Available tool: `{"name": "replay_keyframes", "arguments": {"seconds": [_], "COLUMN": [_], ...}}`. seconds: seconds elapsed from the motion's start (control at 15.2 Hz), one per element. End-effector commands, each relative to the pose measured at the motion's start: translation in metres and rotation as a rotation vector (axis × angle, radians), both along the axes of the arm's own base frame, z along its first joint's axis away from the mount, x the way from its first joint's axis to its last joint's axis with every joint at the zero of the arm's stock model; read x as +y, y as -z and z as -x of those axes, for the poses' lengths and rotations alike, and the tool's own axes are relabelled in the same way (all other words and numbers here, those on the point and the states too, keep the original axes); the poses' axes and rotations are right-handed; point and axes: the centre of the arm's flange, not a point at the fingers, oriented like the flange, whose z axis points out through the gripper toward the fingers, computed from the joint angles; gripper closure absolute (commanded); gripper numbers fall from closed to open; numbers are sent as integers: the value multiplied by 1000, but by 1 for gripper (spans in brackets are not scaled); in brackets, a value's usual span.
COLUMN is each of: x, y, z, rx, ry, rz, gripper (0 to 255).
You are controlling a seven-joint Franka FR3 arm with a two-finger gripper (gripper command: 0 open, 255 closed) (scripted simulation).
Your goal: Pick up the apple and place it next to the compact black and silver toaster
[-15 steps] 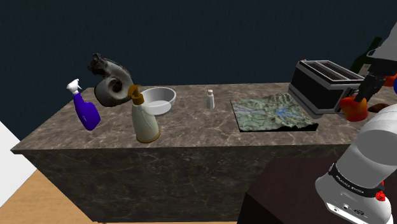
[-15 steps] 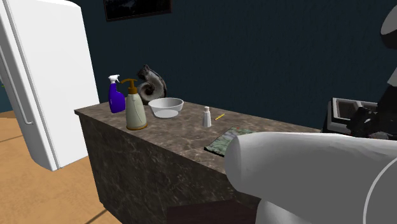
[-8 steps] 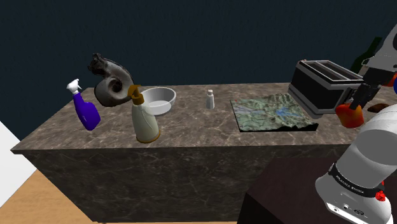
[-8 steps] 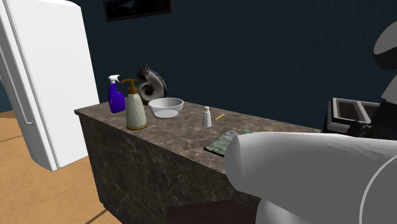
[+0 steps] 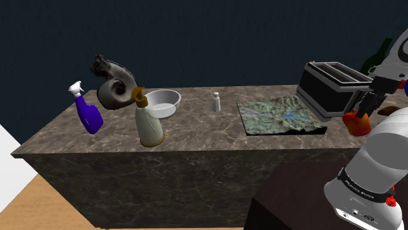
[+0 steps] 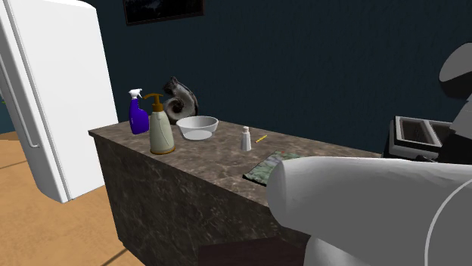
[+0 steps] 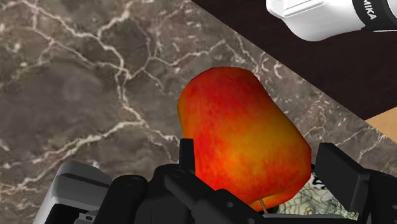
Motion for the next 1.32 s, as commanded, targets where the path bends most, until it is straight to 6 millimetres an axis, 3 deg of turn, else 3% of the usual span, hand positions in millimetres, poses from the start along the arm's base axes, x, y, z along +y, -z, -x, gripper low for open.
{"name": "replay_keyframes", "arguments": {"seconds": [0.0, 0.13, 0.2, 0.53, 0.79, 1.25], "x": [0, 0, 0, 0, -15, -15], "y": [0, 0, 0, 0, -47, -47], "z": [0, 0, 0, 0, 2, 2], "rx": [0, 0, 0, 0, 0, 0], "ry": [0, 0, 0, 0, 0, 0], "rz": [0, 0, 0, 0, 0, 0], "gripper": [255, 255, 0, 0, 0, 0]}}
